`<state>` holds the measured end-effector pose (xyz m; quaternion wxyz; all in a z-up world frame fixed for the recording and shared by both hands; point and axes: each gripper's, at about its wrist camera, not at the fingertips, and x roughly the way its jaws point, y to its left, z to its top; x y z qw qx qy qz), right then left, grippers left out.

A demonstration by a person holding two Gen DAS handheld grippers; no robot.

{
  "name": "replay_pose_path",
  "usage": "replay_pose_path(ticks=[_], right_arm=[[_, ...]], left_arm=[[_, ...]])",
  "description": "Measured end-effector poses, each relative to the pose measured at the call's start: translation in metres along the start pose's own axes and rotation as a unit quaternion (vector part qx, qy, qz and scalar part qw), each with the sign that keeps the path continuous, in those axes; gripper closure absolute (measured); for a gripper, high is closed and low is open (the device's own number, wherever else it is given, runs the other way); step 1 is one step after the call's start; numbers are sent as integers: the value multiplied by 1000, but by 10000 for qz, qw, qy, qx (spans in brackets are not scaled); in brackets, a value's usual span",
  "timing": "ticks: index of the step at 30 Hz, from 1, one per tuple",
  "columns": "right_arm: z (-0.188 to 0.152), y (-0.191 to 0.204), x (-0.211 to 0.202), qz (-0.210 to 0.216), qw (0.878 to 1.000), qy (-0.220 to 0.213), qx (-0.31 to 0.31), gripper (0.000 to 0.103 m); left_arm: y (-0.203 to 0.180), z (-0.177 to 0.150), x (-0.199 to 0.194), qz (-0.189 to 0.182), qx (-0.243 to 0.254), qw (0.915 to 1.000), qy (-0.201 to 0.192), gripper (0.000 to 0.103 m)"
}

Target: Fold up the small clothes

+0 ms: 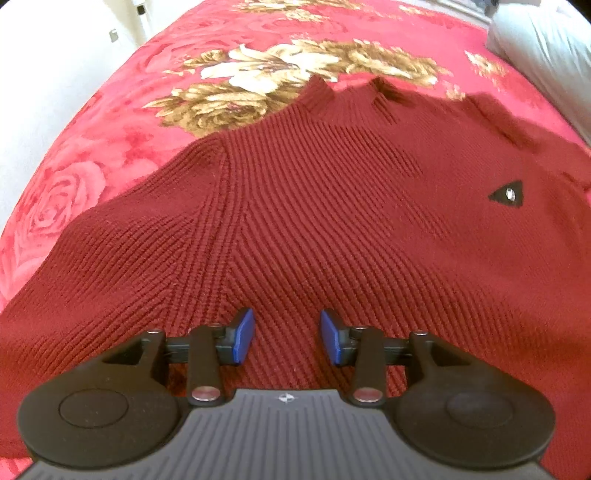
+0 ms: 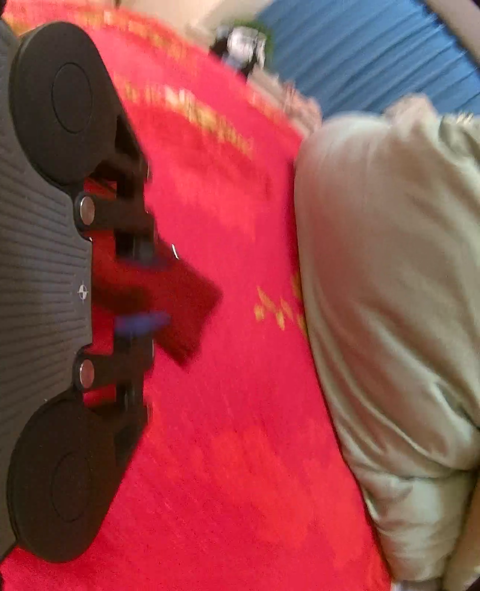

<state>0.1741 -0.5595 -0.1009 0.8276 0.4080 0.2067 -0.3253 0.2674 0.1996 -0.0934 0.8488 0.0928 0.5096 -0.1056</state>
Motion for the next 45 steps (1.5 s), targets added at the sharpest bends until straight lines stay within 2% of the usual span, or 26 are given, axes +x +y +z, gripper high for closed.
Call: replay_pose_path(ticks=[3, 5, 7, 8, 9, 12, 14, 16, 17, 18, 19, 20, 21, 23, 24, 26, 27, 30, 34, 35, 36, 39, 40, 44, 45], right_arm=[[-5, 1, 4, 54, 9995, 299, 73, 49], [-9, 7, 17, -208, 9978, 627, -83, 54], [-8, 14, 23, -598, 9962, 576, -245, 88], [-6, 17, 23, -564, 9967, 528, -255, 95], [-2, 21, 20, -495, 9977, 362, -289, 96], [15, 32, 8, -494, 9972, -333, -462, 96], [19, 31, 16, -558, 9978, -94, -336, 94], [14, 38, 24, -672, 9947, 335, -696, 92], [11, 44, 17, -823, 9922, 194, -911, 87], [6, 49, 5, -784, 9912, -93, -1060, 82], [1, 54, -6, -665, 9902, -236, -1205, 77], [-6, 61, -15, -474, 9890, -244, -1380, 69], [-15, 68, -24, -215, 9880, -145, -1521, 68], [-40, 82, -40, 518, 9833, 423, -1693, 68], [-52, 88, -47, 889, 9772, 783, -1759, 64], [-85, 104, -64, 1544, 9572, 1501, -1935, 56], [-100, 111, -70, 1739, 9462, 1796, -2056, 54], [-146, 134, -80, 2031, 9137, 2613, -2358, 52], [-186, 152, -80, 2006, 8890, 3022, -2796, 55], [-192, 154, -78, 1922, 8874, 2988, -2937, 89], [-191, 159, -74, 1851, 8893, 2878, -3033, 92], [-175, 148, -66, 1716, 9161, 2750, -2361, 93], [-175, 144, -70, 1724, 9179, 2681, -2365, 92], [-195, 141, -89, 1686, 9049, 2351, -3122, 84], [-194, 136, -95, 1695, 9024, 2351, -3188, 76]], left_arm=[[10, 4, -7, -80, -325, 9993, -158, 54], [17, 6, -10, -90, -554, 9981, -251, 54], [23, 7, -13, -163, -728, 9966, -346, 54], [24, 8, -16, -238, -791, 9957, -417, 54], [25, 8, -18, -324, -830, 9949, -474, 54], [24, 8, -22, -556, -861, 9933, -542, 54], [24, 6, -21, -625, -874, 9929, -513, 54], [28, 5, -21, -622, -925, 9926, -490, 54], [32, 4, -22, -605, -996, 9918, -518, 54], [38, 4, -24, -571, -1127, 9903, -574, 54], [46, 4, -25, -531, -1281, 9883, -632, 54], [56, 4, -28, -462, -1511, 9848, -723, 54], [65, 4, -31, -393, -1672, 9819, -804, 54], [84, 5, -35, -144, -1987, 9752, -967, 54], [91, 6, -35, -96, -2108, 9726, -977, 54], [104, 4, -30, -134, -2363, 9678, -853, 54], [107, 3, -27, -161, -2435, 9669, -744, 54], [106, 1, -20, -174, -2444, 9681, -527, 54], [98, -2, -21, -284, -2322, 9708, -537, 54], [96, -3, -21, -314, -2301, 9711, -547, 54], [95, -6, -23, -326, -2270, 9717, -560, 54], [90, -15, -25, -325, -2141, 9747, -545, 54], [88, -18, -26, -323, -2089, 9760, -521, 54], [77, -33, -31, -424, -1894, 9800, -442, 54], [72, -37, -34, -435, -1792, 9818, -445, 54]])
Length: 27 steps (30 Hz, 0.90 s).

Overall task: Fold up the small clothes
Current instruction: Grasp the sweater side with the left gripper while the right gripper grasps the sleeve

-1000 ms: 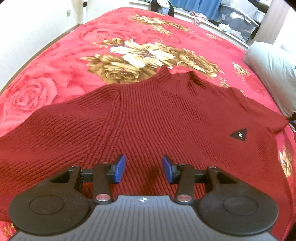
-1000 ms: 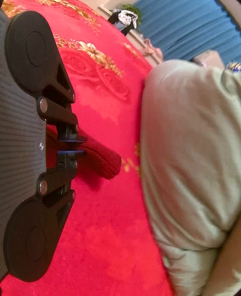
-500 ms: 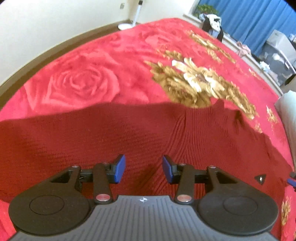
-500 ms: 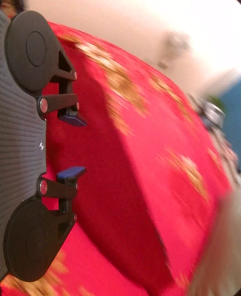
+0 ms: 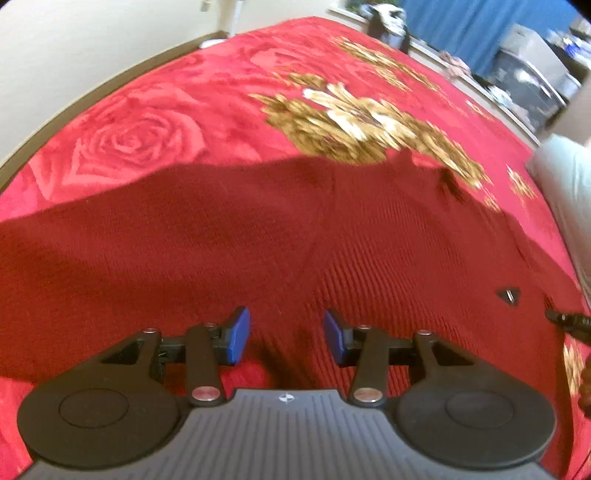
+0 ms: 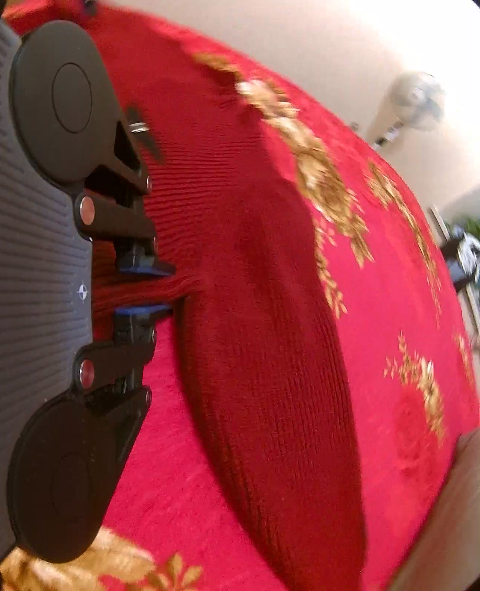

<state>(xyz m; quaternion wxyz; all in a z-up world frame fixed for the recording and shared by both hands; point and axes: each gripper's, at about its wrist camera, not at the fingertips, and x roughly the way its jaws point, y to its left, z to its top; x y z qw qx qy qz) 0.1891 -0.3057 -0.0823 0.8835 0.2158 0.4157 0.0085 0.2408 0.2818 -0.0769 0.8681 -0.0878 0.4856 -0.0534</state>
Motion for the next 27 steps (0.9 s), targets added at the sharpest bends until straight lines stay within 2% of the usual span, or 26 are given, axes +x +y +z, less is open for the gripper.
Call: replay_pose_path(ticks=[2, 5, 7, 11, 17, 19, 21, 22, 23, 25, 26, 27], right_arm=[[-11, -7, -16, -9, 10000, 32, -12, 62], [-38, -16, -41, -8, 9995, 265, -141, 55], [-57, -21, -58, -200, 9983, 428, -331, 59], [-92, -32, -85, -282, 9971, 531, -470, 59], [-130, -42, -123, -489, 9952, 745, -395, 59], [-139, -44, -133, -544, 9950, 751, -370, 70], [-143, -46, -139, -563, 9954, 713, -303, 86], [-145, -48, -144, -518, 9962, 664, -225, 91], [-145, -51, -150, -481, 9970, 602, -80, 96], [-142, -59, -169, -308, 9984, 340, 326, 97], [-139, -61, -180, -205, 9985, 160, 475, 97], [-138, -62, -189, -181, 9984, 56, 531, 97]], left_arm=[[-7, -14, -8, -106, 198, 9997, 79, 54], [-13, -36, -22, -287, 317, 9989, 202, 54], [-14, -52, -29, -206, 336, 9988, 293, 54], [-7, -96, -43, 22, -87, 9975, 695, 55], [-3, -168, -71, -112, -649, 9936, 920, 55], [-4, -192, -78, -99, -777, 9921, 975, 55], [-14, -208, -87, 32, -569, 9950, 822, 66], [-18, -211, -91, 108, -427, 9962, 745, 87], [-20, -213, -97, 145, -376, 9972, 634, 92], [-23, -216, -120, 296, -410, 9986, 136, 93], [-26, -216, -135, 344, -290, 9988, -184, 93], [-30, -217, -142, 397, -207, 9984, -346, 93]])
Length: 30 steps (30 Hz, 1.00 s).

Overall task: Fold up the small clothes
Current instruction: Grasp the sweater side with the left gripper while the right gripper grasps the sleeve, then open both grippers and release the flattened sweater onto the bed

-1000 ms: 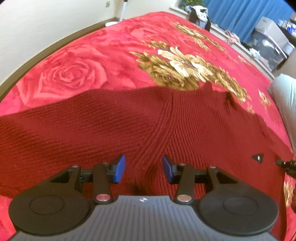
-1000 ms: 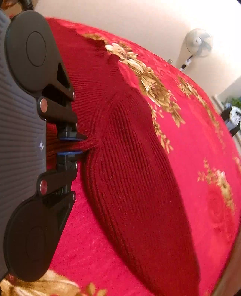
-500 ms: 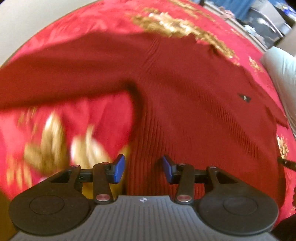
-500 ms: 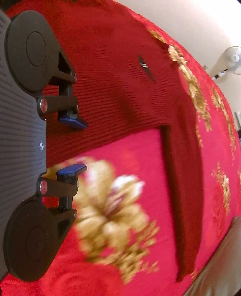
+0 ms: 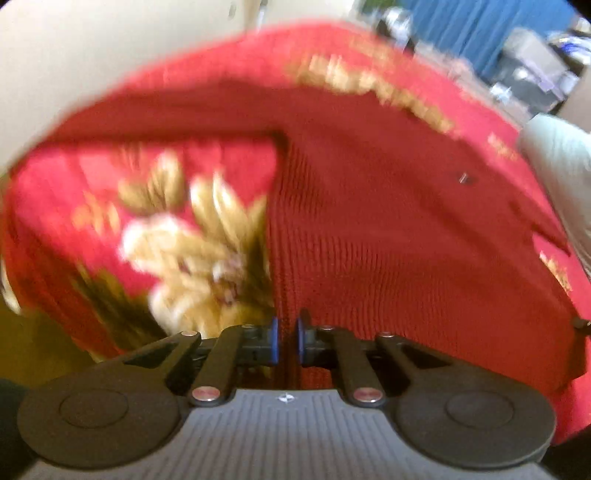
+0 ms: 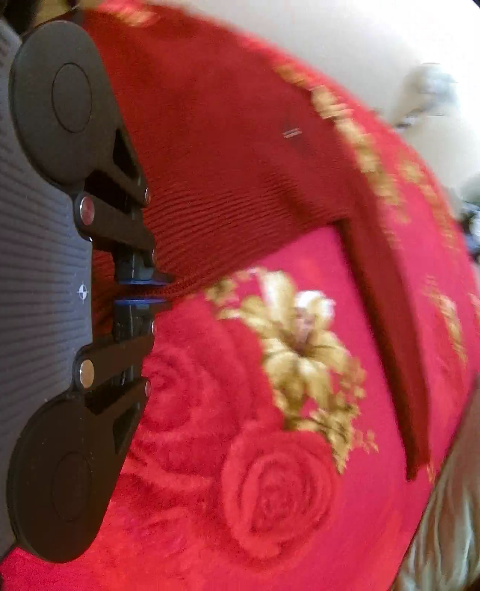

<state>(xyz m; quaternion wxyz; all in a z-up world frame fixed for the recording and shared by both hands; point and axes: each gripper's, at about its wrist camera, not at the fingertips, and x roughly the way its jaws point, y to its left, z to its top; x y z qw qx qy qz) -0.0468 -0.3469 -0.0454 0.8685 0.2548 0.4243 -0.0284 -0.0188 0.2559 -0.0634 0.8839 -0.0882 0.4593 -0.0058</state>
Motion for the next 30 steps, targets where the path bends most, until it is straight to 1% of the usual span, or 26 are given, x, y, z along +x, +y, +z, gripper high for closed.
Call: replay_pose_path(ticks=[1, 2, 4, 5, 6, 7, 9, 10, 11, 12, 13, 14, 15, 16, 17, 18, 19, 20, 21, 22, 23, 24, 25, 27, 28, 30], right_arm=[[-1, -2, -2, -29, 10000, -19, 11, 97], [-3, -3, 1, -93, 9999, 50, -29, 97], [-7, -5, 18, -378, 9985, 366, -125, 97], [-9, -7, 25, -512, 9976, 452, -109, 96], [-9, -7, 27, -593, 9973, 412, -104, 92], [-8, -6, 24, -600, 9977, 293, -106, 90], [-7, 3, 11, -499, 9982, -220, -267, 88], [-6, 9, 7, -404, 9975, -374, -438, 88], [-6, 15, 6, -285, 9967, -450, -616, 84], [-6, 19, 7, -196, 9961, -442, -733, 79], [-8, 23, 13, -166, 9960, -313, -821, 77], [-11, 24, 22, -251, 9957, -77, -889, 76], [-14, 24, 34, -436, 9942, 227, -952, 75], [-18, 23, 42, -617, 9920, 410, -1018, 75], [-20, 24, 41, -622, 9920, 335, -1043, 76], [-19, 28, 38, -606, 9922, 259, -1054, 75], [-18, 30, 33, -532, 9926, 148, -1079, 74], [-17, 31, 31, -459, 9930, 46, -1085, 70], [-17, 31, 30, -434, 9933, 13, -1070, 66], [-18, 30, 33, -476, 9931, 92, -1071, 64], [-21, 30, 39, -565, 9919, 232, -1117, 64], [-22, 32, 43, -643, 9901, 261, -1219, 64], [-22, 37, 43, -705, 9886, 206, -1316, 64], [-19, 43, 39, -667, 9886, 53, -1347, 63], [-17, 43, 36, -601, 9897, -47, -1298, 63], [-12, 45, 29, -518, 9916, -270, -1158, 63]], left_arm=[[-2, -4, -3, 112, 37, 9999, -4, 93], [-3, -5, 2, 196, 30, 9997, 126, 92], [-5, -9, 21, 451, -10, 9973, 572, 89], [-8, -9, 28, 752, 64, 9951, 635, 89], [-12, -5, 27, 924, 154, 9947, 419, 89], [-16, -2, 20, 902, 225, 9956, 88, 89], [-31, 2, 8, 638, 506, 9958, -418, 81], [-38, 3, 6, 467, 656, 9951, -565, 77], [-46, 3, 7, 254, 746, 9952, -577, 76], [-53, 5, 11, 53, 757, 9960, -471, 74], [-58, 4, 20, -206, 679, 9972, -227, 73], [-61, 1, 29, -331, 593, 9977, 50, 70], [-65, -2, 42, -345, 572, 9968, 430, 66], [-71, -7, 58, -261, 669, 9931, 926, 61], [-75, -10, 62, -163, 773, 9925, 930, 60], [-80, -10, 58, -75, 859, 9929, 822, 60], [-88, -9, 51, -38, 1021, 9929, 604, 59], [-94, -8, 45, -59, 1158, 9925, 385, 53], [-99, -8, 43, -57, 1228, 9920, 271, 49], [-103, -9, 45, -53, 1253, 9917, 291, 41], [-105, -10, 50, -42, 1249, 9911, 460, 38], [-106, -11, 60, -31, 1219, 9898, 738, 38], [-108, -13, 65, 23, 1167, 9893, 874, 38], [-113, -11, 55, 42, 1128, 9918, 598, 38], [-115, -6, 45, -69, 1098, 9935, 299, 38], [-116, 4, 31, -63, 977, 9949, -237, 38]])
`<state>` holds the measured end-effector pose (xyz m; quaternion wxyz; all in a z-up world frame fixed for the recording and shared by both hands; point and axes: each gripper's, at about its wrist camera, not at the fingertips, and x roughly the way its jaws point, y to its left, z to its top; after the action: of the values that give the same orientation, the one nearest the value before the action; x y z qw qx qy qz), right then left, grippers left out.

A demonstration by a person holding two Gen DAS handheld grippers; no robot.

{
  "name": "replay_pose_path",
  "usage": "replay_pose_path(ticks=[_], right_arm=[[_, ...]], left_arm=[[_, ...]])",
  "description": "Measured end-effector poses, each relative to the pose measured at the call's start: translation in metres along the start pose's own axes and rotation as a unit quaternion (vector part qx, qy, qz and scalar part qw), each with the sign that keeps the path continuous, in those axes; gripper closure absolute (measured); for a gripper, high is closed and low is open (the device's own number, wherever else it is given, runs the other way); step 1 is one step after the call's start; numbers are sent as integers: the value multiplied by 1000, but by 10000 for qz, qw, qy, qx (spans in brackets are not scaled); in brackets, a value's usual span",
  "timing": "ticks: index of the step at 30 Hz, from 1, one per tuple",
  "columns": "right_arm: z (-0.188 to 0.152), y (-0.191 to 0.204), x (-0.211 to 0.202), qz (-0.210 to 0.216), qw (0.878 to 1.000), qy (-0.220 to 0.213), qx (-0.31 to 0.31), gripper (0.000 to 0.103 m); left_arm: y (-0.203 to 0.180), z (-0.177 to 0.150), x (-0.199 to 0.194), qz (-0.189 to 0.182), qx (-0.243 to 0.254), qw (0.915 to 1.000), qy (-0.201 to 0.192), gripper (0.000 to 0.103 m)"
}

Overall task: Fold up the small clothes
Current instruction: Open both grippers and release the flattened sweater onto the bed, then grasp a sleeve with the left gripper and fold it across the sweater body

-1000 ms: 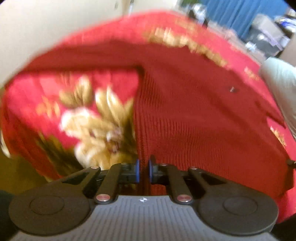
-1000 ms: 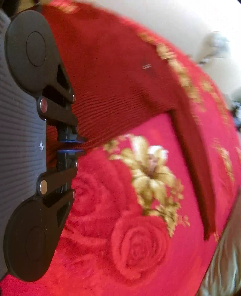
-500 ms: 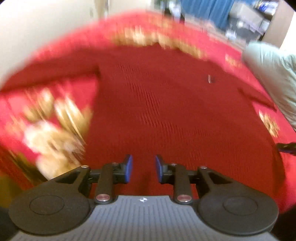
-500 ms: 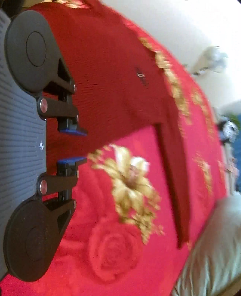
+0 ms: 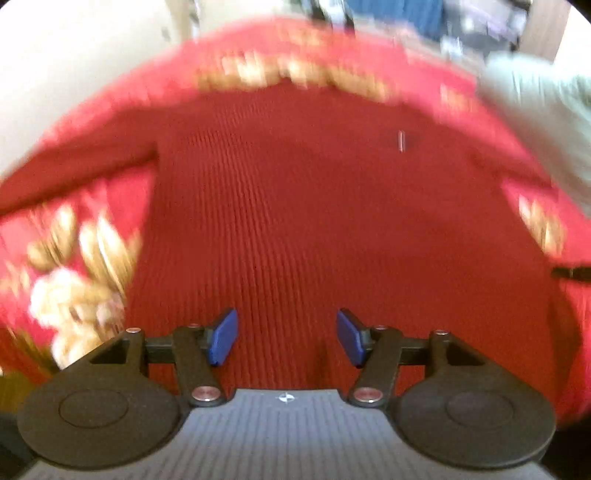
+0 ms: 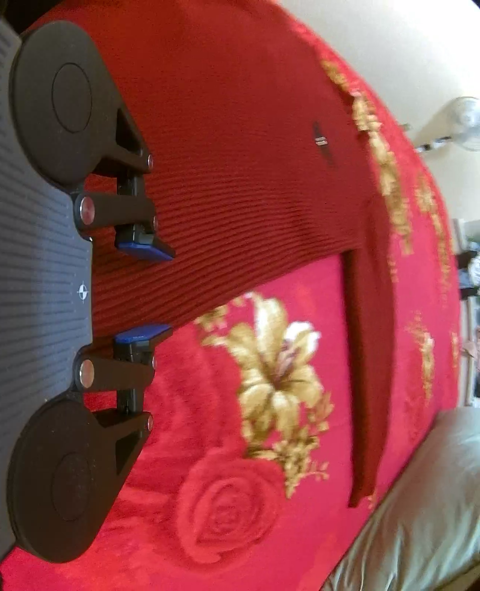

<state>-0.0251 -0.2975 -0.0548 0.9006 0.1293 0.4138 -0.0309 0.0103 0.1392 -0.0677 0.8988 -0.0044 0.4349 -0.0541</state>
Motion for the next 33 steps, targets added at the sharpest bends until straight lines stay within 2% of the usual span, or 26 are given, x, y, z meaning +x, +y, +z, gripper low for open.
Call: replay_pose_path(ticks=[2, 6, 10, 13, 15, 16, 17, 18, 19, 21, 24, 27, 30, 33], right_arm=[[5, 1, -3, -75, 9999, -121, 7, 63], [13, 4, -1, -199, 9995, -228, 24, 63], [19, 7, -2, -172, 9994, -307, 32, 63], [21, 13, -5, -217, 9990, -381, -88, 63], [21, 13, -5, -268, 9987, -400, -150, 63], [21, 13, -5, -289, 9986, -404, -167, 63], [21, 12, -6, -312, 9985, -405, -178, 63], [20, 10, -6, -352, 9984, -403, -191, 63], [19, 9, -6, -390, 9982, -399, -196, 63], [18, 6, -7, -442, 9981, -380, -171, 63], [15, 1, -11, -471, 9980, -414, -112, 63], [13, -1, -13, -459, 9981, -413, -75, 63], [12, 1, -14, -364, 9984, -425, -98, 63], [13, 4, -11, -263, 9988, -408, -92, 63]], left_arm=[[-1, 15, -15, 107, 4, 9982, -591, 38], [4, 62, -30, 260, 195, 9891, -1438, 38], [18, 112, -39, 475, 430, 9803, -1866, 37], [45, 138, -29, 721, 505, 9762, -1981, 36], [64, 142, -13, 825, 459, 9760, -1960, 36], [75, 140, 0, 887, 335, 9791, -1802, 36], [87, 144, 20, 960, 178, 9842, -1474, 41], [96, 148, 31, 1126, -109, 9884, -1013, 46], [106, 153, 35, 1145, -434, 9885, -889, 50], [119, 161, 37, 1012, -845, 9877, -846, 50], [135, 167, 36, 1144, -1170, 9822, -927, 50], [157, 166, 34, 1165, -1581, 9757, -968, 58], [180, 162, 29, 1166, -1916, 9699, -950, 59], [211, 156, 23, 1240, -2331, 9598, -955, 60]])
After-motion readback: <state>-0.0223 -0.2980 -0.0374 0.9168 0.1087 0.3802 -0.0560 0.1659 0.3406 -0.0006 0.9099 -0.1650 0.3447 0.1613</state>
